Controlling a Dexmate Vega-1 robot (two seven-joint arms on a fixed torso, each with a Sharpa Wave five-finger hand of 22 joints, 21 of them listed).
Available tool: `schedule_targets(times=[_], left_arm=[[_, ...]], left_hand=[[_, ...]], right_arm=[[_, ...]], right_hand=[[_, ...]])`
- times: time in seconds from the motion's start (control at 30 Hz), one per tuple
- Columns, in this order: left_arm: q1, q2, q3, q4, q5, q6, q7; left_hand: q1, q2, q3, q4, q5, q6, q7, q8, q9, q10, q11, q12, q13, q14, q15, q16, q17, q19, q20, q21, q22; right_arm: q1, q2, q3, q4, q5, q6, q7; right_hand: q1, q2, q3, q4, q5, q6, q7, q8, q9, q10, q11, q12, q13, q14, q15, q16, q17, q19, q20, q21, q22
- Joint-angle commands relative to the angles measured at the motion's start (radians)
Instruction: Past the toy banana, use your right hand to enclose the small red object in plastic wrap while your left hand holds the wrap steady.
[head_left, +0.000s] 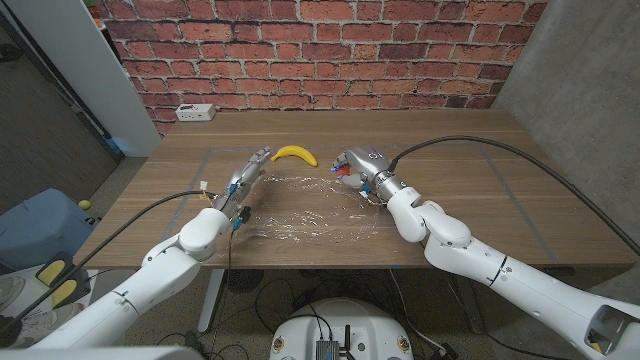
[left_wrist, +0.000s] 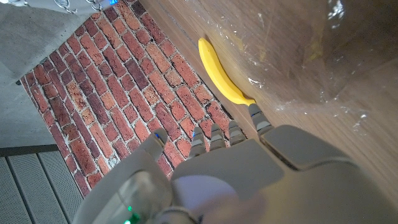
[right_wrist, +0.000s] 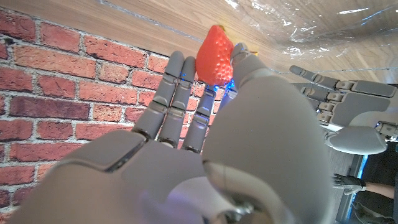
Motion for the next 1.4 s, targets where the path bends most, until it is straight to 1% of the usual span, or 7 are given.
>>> schedule_targets(times=[0.03,0.47,0.8,1.0,1.13,1.23,1.4], left_arm=[[0.043,0.047,-0.013,-0.059,0.028,0.052,0.012],[0.057,0.100,-0.016,-0.115,0.063,0.132,0.011],[0.067,0.107,-0.021,-0.124,0.074,0.146,0.021],[0.068,0.103,-0.022,-0.116,0.072,0.135,0.019],[0.067,0.100,-0.023,-0.109,0.070,0.128,0.017],[0.063,0.099,-0.022,-0.103,0.070,0.124,0.013],[0.051,0.094,-0.017,-0.089,0.070,0.116,0.004]], left_hand=[[-0.002,-0.002,0.000,-0.007,0.000,0.006,0.001,0.003,0.003,-0.001,0.001,0.001,0.002,0.016,0.012,0.007,0.001,-0.054,0.016,0.003,0.002],[0.013,0.004,0.011,-0.025,-0.005,0.028,0.006,0.008,0.004,0.028,0.005,0.008,0.002,0.057,0.013,0.011,0.001,-0.039,0.018,0.000,0.004],[0.024,0.004,0.017,-0.039,-0.009,0.043,0.010,0.011,0.004,0.039,0.005,0.010,0.003,0.060,0.012,0.006,0.000,-0.038,0.020,-0.004,0.003],[0.027,0.003,0.019,-0.044,-0.010,0.045,0.010,0.010,0.004,0.041,0.008,0.010,0.003,0.059,0.013,0.005,0.000,-0.038,0.020,-0.005,0.003],[0.029,0.002,0.019,-0.046,-0.011,0.045,0.010,0.009,0.004,0.041,0.004,0.009,0.003,0.060,0.012,0.004,0.000,-0.038,0.020,-0.006,0.003],[0.030,0.002,0.020,-0.048,-0.012,0.045,0.011,0.009,0.004,0.040,0.002,0.008,0.003,0.060,0.012,0.004,0.000,-0.038,0.020,-0.007,0.003],[0.031,0.001,0.020,-0.050,-0.012,0.046,0.012,0.008,0.004,0.040,0.003,0.007,0.003,0.060,0.012,0.002,0.001,-0.038,0.020,-0.008,0.003]], right_arm=[[-0.005,0.025,-0.015,0.017,0.007,0.058,0.039],[0.002,0.063,-0.039,0.060,0.018,0.101,0.044],[0.023,0.090,-0.063,0.106,0.030,0.123,0.067],[0.035,0.102,-0.071,0.129,0.045,0.117,0.092],[0.039,0.108,-0.077,0.137,0.051,0.093,0.113],[0.039,0.108,-0.082,0.132,0.045,0.066,0.128],[0.045,0.106,-0.090,0.102,0.038,-0.017,0.204]], right_hand=[[0.157,0.150,0.000,0.003,0.004,0.009,-0.002,-0.007,0.003,0.009,-0.001,-0.001,0.003,0.127,-0.275,0.000,0.284,-0.004,-0.126,0.009,0.003],[0.158,0.150,-0.001,0.003,0.004,0.010,-0.002,-0.010,0.004,0.011,-0.002,-0.005,0.004,0.124,-0.275,-0.008,0.289,-0.010,-0.126,0.024,0.002],[0.158,0.150,-0.002,0.003,0.004,0.009,-0.001,-0.013,0.005,0.012,-0.001,-0.008,0.006,0.126,-0.275,-0.014,0.294,-0.015,-0.125,0.038,0.000],[0.160,0.148,-0.003,0.002,0.005,-0.004,-0.006,-0.021,0.006,-0.002,-0.005,-0.019,0.005,0.124,-0.275,-0.022,0.299,-0.021,-0.125,0.053,-0.002],[0.159,0.140,-0.007,0.000,0.006,-0.044,-0.008,-0.042,0.007,-0.026,-0.003,-0.036,0.003,0.115,-0.276,-0.038,0.302,-0.023,-0.123,0.077,-0.005],[0.155,0.124,-0.015,-0.002,0.005,-0.063,-0.009,-0.052,0.007,-0.052,-0.003,-0.052,0.002,0.092,-0.277,-0.064,0.299,-0.040,-0.103,0.095,-0.010],[0.122,0.117,-0.045,0.014,-0.004,-0.135,-0.024,-0.078,0.004,-0.106,-0.005,-0.079,-0.003,0.056,-0.276,-0.126,0.265,-0.108,-0.034,0.113,-0.038]])
